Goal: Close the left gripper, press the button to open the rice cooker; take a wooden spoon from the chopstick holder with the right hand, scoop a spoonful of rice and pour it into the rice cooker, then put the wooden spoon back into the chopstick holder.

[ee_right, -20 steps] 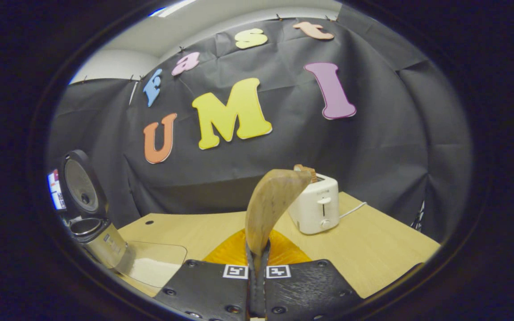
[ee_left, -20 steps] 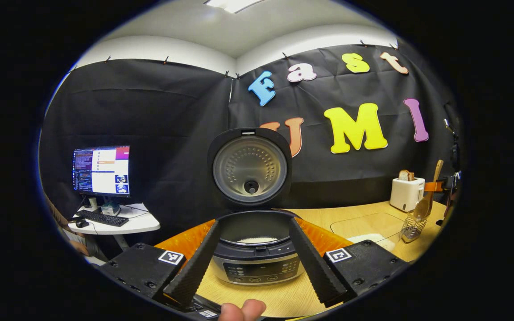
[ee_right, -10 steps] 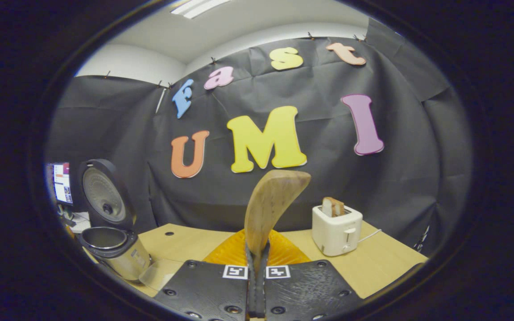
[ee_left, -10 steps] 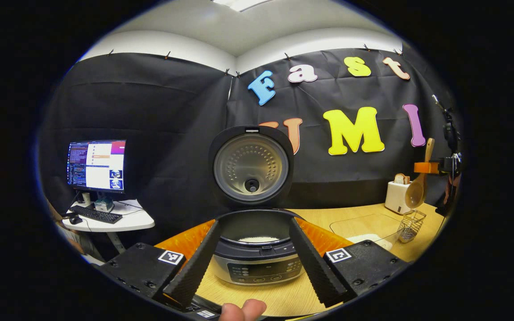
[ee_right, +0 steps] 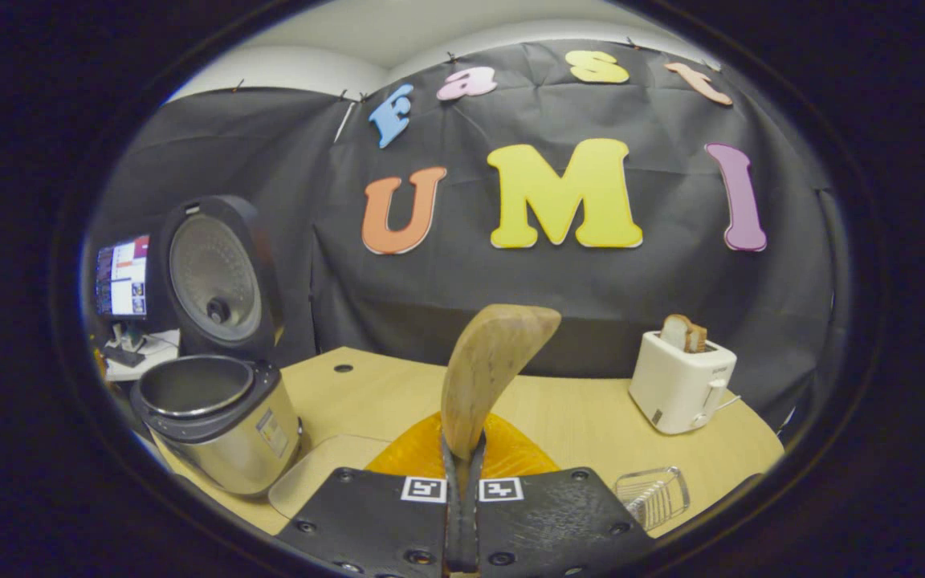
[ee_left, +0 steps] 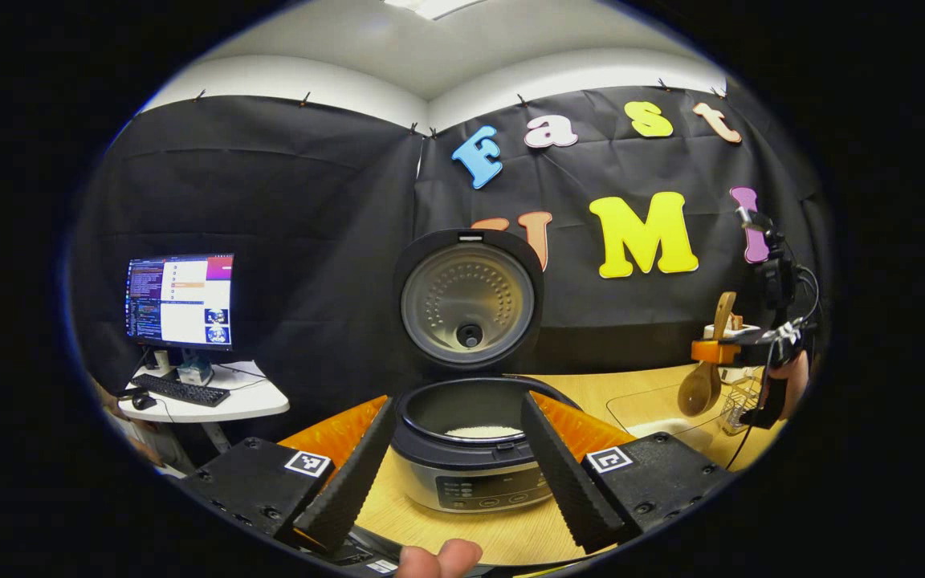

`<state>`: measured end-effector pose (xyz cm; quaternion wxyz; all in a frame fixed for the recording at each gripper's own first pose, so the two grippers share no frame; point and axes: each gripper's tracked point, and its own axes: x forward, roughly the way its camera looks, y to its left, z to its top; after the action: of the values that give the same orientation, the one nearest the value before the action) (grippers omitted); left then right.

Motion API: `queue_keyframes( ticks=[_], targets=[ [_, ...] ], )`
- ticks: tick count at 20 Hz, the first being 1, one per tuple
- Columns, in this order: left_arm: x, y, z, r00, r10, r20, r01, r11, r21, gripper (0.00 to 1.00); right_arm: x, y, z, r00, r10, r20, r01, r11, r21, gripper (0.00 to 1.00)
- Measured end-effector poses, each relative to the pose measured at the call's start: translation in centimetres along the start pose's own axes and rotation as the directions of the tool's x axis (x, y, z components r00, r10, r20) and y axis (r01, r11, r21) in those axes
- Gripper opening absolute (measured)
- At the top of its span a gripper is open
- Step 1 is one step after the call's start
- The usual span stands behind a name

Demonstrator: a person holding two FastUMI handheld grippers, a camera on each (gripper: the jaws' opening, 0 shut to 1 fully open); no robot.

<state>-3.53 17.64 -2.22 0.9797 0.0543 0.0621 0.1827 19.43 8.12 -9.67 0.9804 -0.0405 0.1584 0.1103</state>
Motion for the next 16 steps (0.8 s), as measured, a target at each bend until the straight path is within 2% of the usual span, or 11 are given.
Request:
queue_keyframes(
  ticks=[4,7,8,9,13,16],
  targets=[
    [0.0,0.7,-0.1,1.000,0.006,-0.009,-0.006,1.000,-0.013,0.99,1.1,-0.2,-2.3,0.997,-0.069,-0.035,0.066,0.994,-0.091,0.00],
    [0.1,0.8,-0.2,1.000,0.007,-0.017,-0.008,1.000,-0.016,0.99,1.6,0.1,-2.7,0.995,-0.093,-0.027,0.088,0.986,-0.141,0.00],
    [0.0,0.8,-0.3,1.000,0.007,-0.018,-0.007,1.000,-0.017,0.95,1.8,0.4,-3.1,0.995,-0.096,-0.026,0.091,0.984,-0.153,0.00],
    [0.0,0.8,-0.3,1.000,0.006,-0.019,-0.006,1.000,-0.016,0.99,2.0,0.7,-3.5,0.995,-0.097,-0.033,0.091,0.984,-0.153,0.00],
    [0.0,1.1,-0.1,1.000,0.013,-0.010,-0.013,1.000,-0.010,0.99,2.4,2.3,-3.9,0.996,-0.085,-0.033,0.080,0.986,-0.143,0.00],
    [-0.2,1.4,-0.3,1.000,0.017,-0.015,-0.018,1.000,-0.015,0.99,2.8,4.6,-4.7,0.998,-0.031,-0.055,0.026,0.996,-0.090,0.00]
  ],
)
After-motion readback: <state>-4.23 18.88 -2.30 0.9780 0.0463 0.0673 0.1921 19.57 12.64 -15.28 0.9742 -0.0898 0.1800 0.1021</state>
